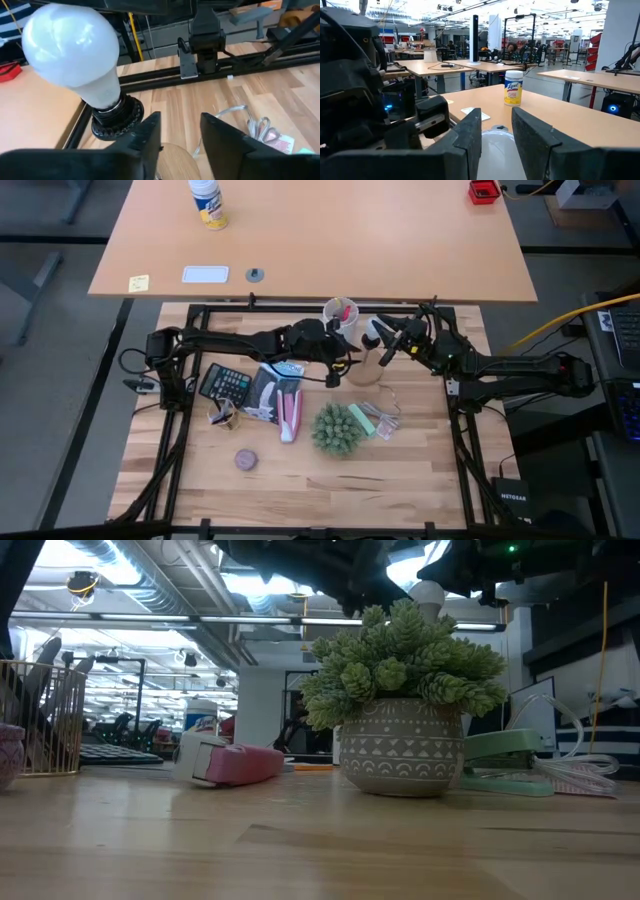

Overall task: Screw lightbulb
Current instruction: Insert the lightbulb into the lamp

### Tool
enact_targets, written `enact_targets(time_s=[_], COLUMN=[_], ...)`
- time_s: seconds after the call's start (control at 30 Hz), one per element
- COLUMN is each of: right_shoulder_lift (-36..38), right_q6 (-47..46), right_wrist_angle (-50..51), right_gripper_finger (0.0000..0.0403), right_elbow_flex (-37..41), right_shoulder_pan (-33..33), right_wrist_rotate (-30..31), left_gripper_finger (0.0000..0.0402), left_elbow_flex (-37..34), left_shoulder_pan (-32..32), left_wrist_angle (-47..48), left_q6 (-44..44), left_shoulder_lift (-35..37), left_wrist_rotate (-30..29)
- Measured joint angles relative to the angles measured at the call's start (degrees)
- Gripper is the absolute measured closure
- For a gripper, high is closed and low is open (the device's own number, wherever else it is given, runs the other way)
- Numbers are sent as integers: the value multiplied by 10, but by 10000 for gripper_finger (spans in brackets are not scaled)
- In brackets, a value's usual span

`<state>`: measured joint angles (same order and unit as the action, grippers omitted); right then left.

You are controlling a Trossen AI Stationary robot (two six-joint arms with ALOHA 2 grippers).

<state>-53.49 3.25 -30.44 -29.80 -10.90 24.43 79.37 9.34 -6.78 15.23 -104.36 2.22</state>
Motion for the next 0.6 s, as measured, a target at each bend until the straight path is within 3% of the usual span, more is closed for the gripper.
enact_targets(time_s=[0.37, 0.6], right_shoulder_lift=[0, 0], right_q6=[0, 0], right_wrist_angle=[0, -1], right_gripper_finger=[290, 290], right_elbow_flex=[0, 0], right_shoulder_pan=[0, 0], right_wrist_rotate=[0, 0], left_gripper_finger=[388, 394], left_elbow_flex=[0, 0], left_shoulder_pan=[-12, -2], left_wrist_angle=[-134, -187], left_q6=[48, 77], left_shoulder_lift=[-1, -1], left_wrist_rotate=[0, -41])
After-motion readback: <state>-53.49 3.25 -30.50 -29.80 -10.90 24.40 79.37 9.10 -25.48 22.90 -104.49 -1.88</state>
